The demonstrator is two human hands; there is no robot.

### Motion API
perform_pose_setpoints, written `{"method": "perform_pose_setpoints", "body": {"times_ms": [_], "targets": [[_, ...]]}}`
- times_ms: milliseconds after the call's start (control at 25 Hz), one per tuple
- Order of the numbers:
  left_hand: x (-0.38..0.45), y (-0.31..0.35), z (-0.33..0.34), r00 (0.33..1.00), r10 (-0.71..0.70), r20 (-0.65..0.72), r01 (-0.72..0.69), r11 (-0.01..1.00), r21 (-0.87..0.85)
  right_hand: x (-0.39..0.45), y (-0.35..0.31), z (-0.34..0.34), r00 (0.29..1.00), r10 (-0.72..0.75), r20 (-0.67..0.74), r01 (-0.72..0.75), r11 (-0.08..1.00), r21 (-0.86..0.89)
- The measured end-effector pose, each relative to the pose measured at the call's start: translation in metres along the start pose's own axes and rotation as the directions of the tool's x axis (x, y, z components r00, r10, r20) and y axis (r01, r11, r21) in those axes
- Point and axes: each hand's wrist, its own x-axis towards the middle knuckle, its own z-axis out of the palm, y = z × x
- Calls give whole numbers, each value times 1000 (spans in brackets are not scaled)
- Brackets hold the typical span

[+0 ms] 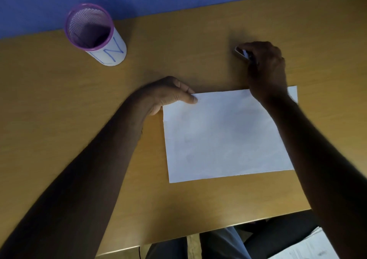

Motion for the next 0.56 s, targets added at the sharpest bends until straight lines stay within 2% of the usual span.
{"method": "perform_pose_setpoints", "body": {"times_ms": [240,360,440,560], "targets": [[-1,0,-2,999,26,24,-27,1000,4,-18,-11,-7,991,-119,-59,120,993,8],[-5,1,-2,999,45,28,-45,999,21,-46,-38,-7,967,-223,120,220,975,39],[-10,4,1,998,61,29,-62,997,43,-60,-49,-8,953,-171,251,182,983,-23],[-21,16,6,991,133,22,-135,980,144,-67,-51,-13,970,-99,222,119,990,-78]]}}
